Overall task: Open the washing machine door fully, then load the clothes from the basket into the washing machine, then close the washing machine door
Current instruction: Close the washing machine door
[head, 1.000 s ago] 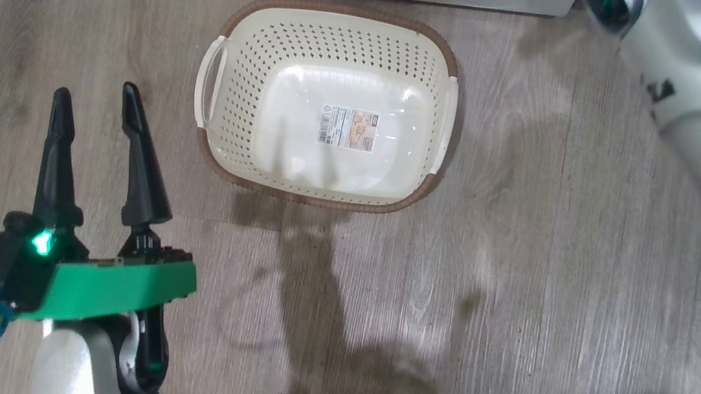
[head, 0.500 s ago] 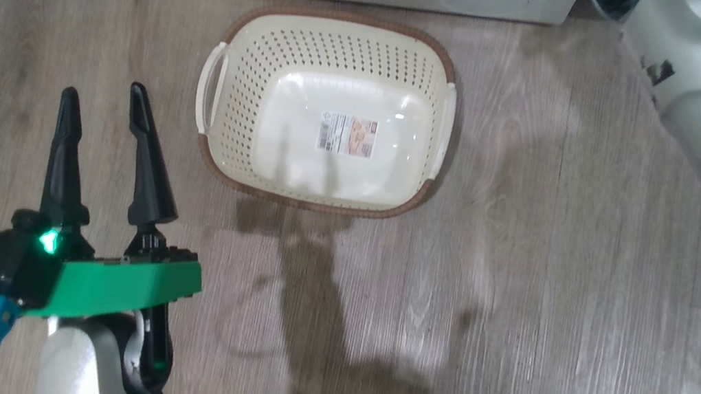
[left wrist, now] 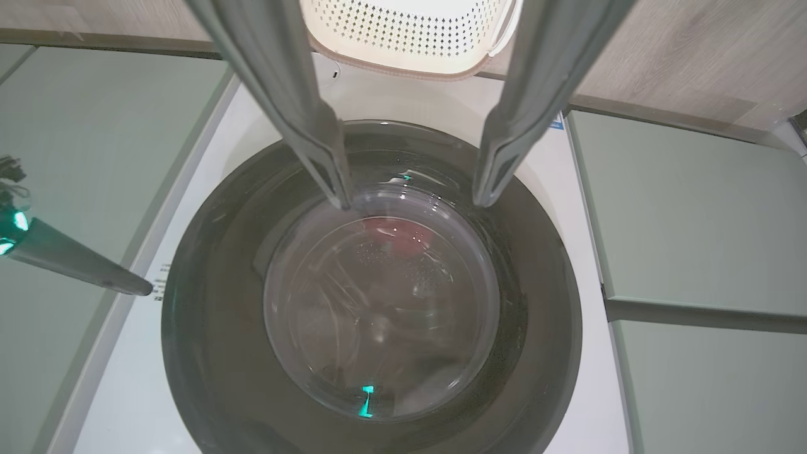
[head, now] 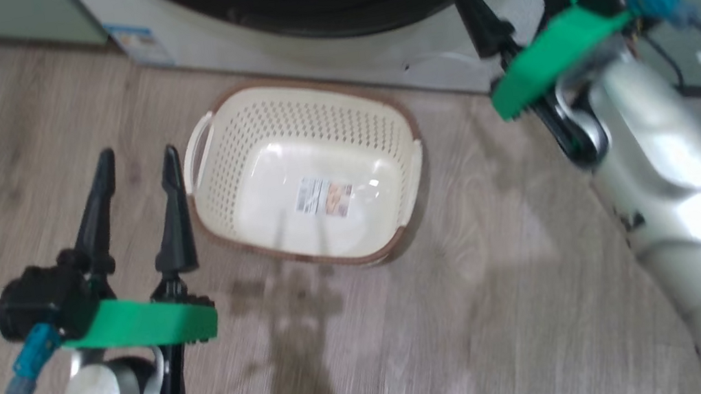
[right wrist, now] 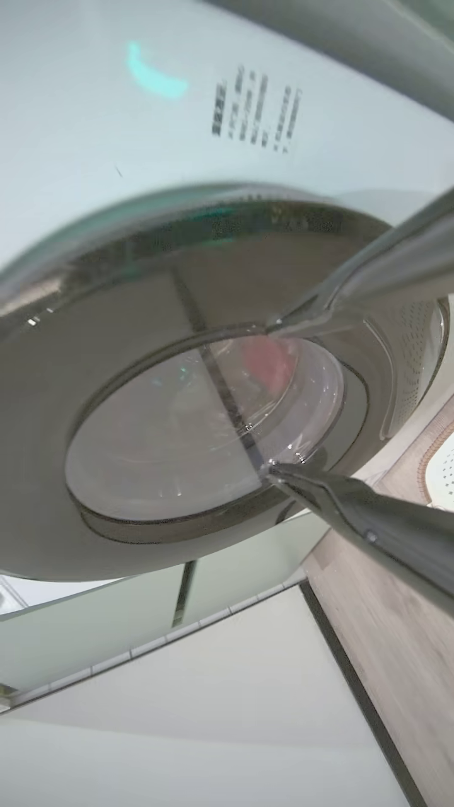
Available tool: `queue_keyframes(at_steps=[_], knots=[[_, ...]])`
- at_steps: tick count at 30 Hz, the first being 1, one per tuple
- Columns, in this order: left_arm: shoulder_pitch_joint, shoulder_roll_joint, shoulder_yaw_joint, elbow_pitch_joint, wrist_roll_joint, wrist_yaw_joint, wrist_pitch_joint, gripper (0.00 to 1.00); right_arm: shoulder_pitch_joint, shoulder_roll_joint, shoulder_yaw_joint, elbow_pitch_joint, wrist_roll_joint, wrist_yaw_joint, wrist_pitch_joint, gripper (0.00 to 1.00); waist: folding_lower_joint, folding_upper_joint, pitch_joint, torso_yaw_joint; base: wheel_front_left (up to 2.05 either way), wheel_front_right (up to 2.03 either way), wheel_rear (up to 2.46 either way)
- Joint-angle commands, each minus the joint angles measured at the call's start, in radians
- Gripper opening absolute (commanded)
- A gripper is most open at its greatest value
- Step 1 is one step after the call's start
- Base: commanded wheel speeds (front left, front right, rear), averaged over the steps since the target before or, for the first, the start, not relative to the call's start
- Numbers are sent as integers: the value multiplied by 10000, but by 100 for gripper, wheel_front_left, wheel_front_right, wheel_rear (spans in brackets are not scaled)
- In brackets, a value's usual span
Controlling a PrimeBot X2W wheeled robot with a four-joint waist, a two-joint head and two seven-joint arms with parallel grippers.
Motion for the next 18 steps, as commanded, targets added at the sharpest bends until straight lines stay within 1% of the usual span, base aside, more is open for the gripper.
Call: queue_keyframes(at_steps=[1,5,14,15,18], knots=[[-21,214,330,-251,107,-36,-95,100,408,216,-123,-656,-172,-4,-89,100,1,0,-399,-320,0,0,0],[277,310,286,-131,214,-71,-95,100,1715,297,-697,-1628,-456,-4,-89,100,1,0,-796,-634,0,0,0],[784,549,9,-24,401,-113,-95,100,4407,452,-2051,-3409,-888,-4,36,100,1,0,-1593,-1267,0,0,0],[784,549,9,-24,401,-113,-95,100,4407,452,-2051,-3409,-888,-4,36,100,1,0,-1593,-1267,0,0,0],[943,651,-88,18,465,-115,-90,100,5279,477,-2404,-4105,-983,-4,227,100,1,0,-1806,-1468,0,0,0]])
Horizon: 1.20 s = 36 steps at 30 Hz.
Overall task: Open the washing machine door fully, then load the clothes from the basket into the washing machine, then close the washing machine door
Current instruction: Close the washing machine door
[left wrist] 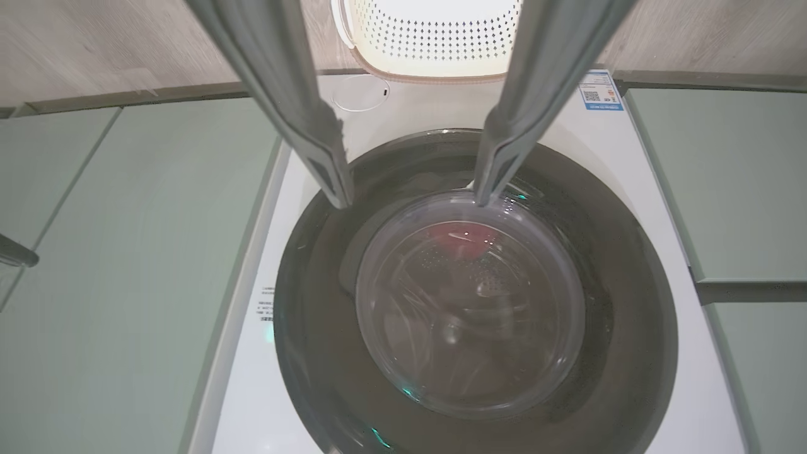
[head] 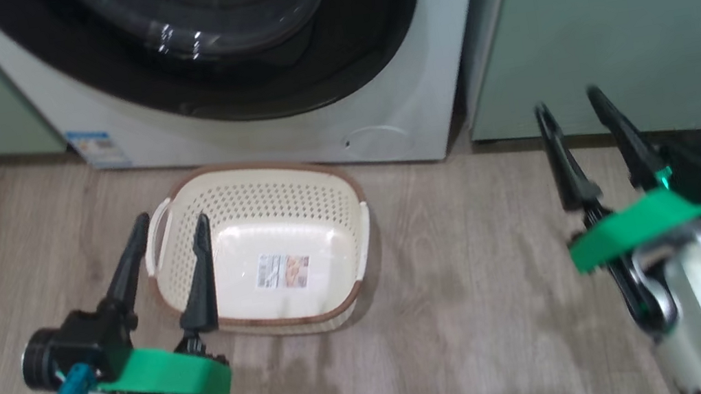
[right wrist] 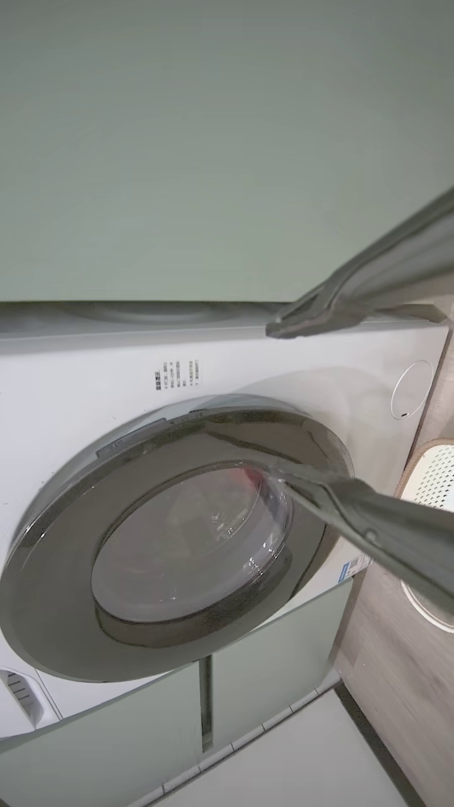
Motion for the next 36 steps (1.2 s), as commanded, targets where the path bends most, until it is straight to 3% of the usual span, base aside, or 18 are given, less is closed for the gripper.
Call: queue_keyframes(at_steps=[1,17,36], knots=[[-170,205,295,-267,84,-24,-84,100,-38,135,155,-428,-45,-4,51,100,1,-1,-177,-185,0,0,0],[464,474,65,-275,91,96,56,100,3158,144,-1020,-2863,80,-4,970,100,1,-1,-941,-873,0,0,0],[694,578,231,-324,-148,442,177,100,3729,144,-1252,-3767,32,-4,1377,100,1,-1,-1018,-993,0,0,0]])
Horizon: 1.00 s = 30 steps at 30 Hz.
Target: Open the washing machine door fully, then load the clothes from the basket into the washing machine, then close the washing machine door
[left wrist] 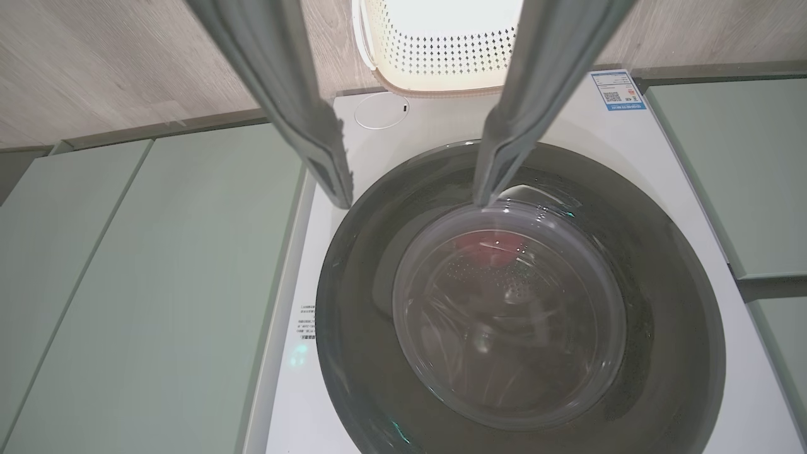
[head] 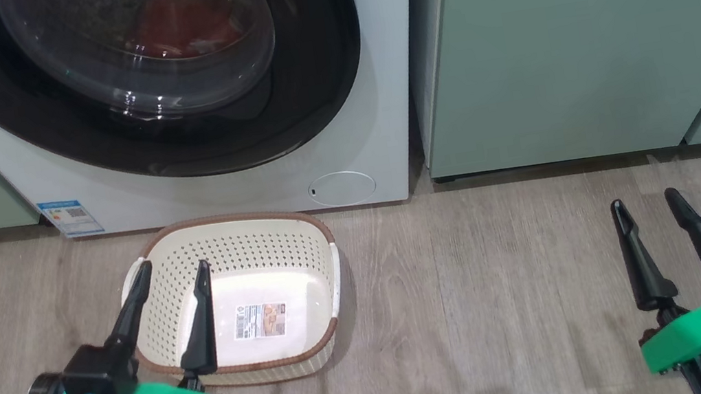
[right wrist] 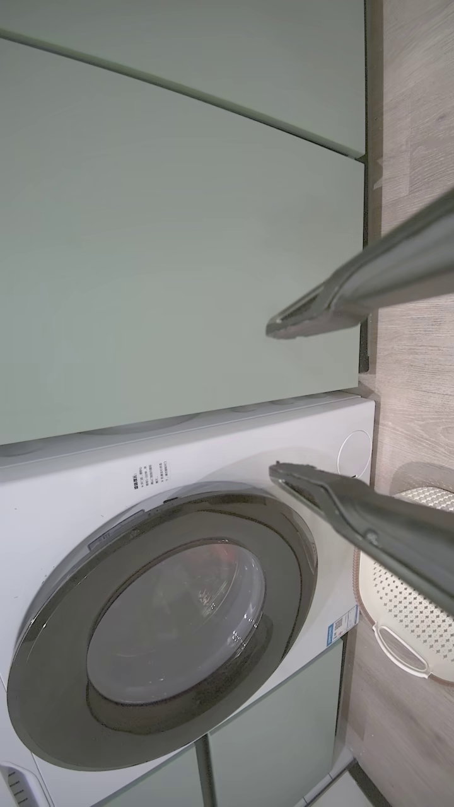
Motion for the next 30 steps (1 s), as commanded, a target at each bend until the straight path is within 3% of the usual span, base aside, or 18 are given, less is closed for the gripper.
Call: queue_keyframes(at_steps=[1,25,26,30], knots=[[-236,194,368,-373,-105,80,-47,100,-206,-67,198,-398,-19,-4,-18,100,1,0,8,2,0,0,0],[-334,318,234,-312,-224,270,-17,100,-297,-66,236,-336,23,-4,-39,100,1,0,82,45,0,0,0],[-2,129,-81,-33,-138,201,2,0,-8,2,9,-2,2,0,-3,0,1,0,83,44,0,0,0],[59,57,-108,376,-329,176,45,0,17,14,68,401,161,0,-5,0,1,0,80,40,0,0,0]])
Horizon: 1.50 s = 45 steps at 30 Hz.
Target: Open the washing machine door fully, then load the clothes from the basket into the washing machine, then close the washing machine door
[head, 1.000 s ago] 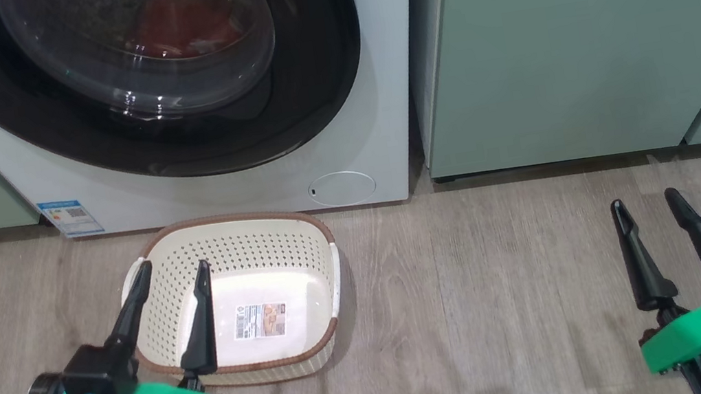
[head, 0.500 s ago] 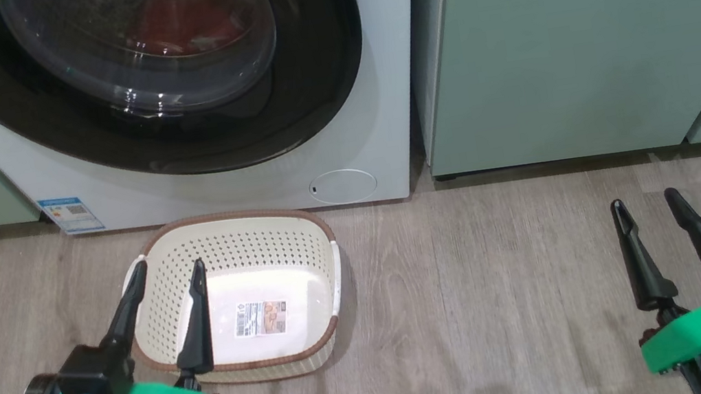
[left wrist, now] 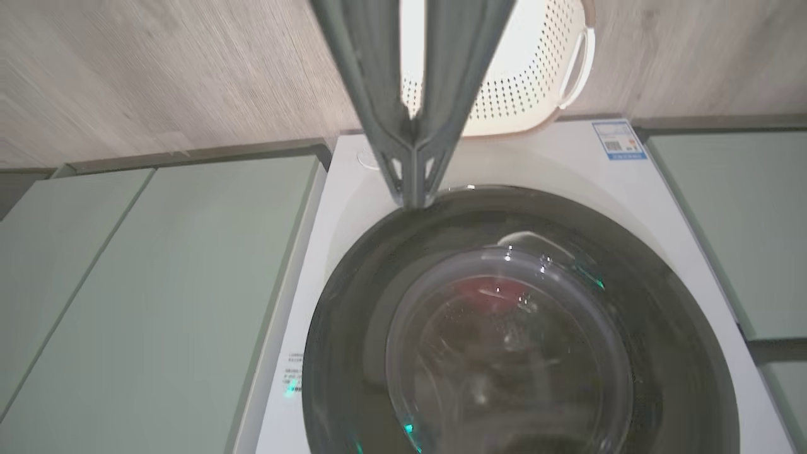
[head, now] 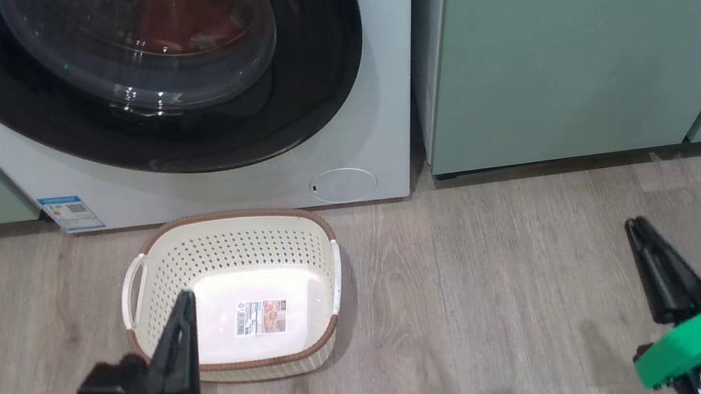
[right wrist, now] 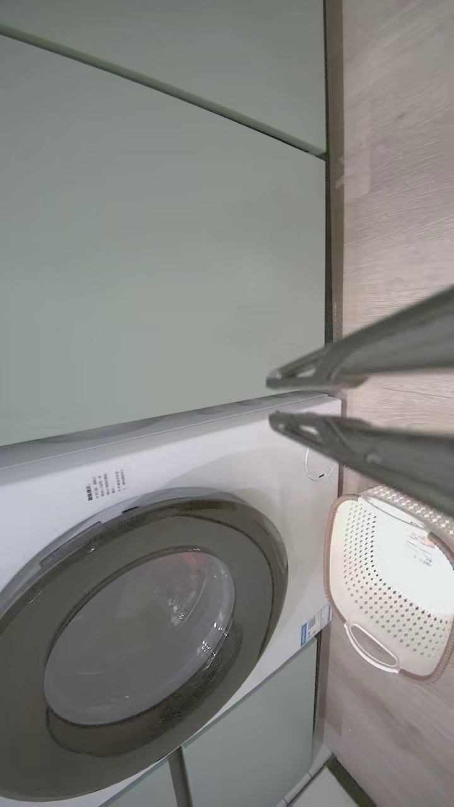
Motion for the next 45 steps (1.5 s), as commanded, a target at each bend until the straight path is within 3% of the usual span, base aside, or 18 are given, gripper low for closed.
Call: queue_keyframes(at_steps=[1,45], knots=[[-201,30,87,-222,-246,6,58,0,-66,-29,16,-265,253,0,0,0,0,0,-5,-5,0,0,0],[-625,-231,891,404,-5099,-218,1234,0,-852,-242,161,718,5175,-1,513,0,0,0,-110,-114,0,0,0]])
